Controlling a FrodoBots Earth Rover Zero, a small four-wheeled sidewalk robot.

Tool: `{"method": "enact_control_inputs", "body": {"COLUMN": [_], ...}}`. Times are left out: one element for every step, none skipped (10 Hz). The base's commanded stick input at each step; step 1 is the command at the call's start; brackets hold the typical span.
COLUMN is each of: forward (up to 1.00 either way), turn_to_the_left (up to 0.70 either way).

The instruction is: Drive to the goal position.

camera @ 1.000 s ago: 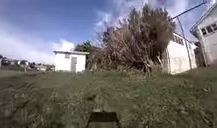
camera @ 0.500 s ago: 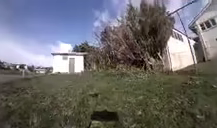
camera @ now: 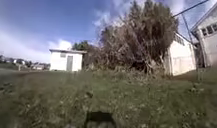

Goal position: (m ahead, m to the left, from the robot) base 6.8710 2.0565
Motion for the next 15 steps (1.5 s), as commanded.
{"method": "enact_control_inputs", "body": {"forward": [0.70,0.70,0.70,0.70,0.70,0.70,0.70,0.70,0.70,0.70,0.70,0.70,0.70,0.70,0.70], "turn_to_the_left": [0.00,0.00,0.00,0.00,0.00,0.00,0.00,0.00,0.00,0.00,0.02,0.10,0.32,0.35,0.35]}}
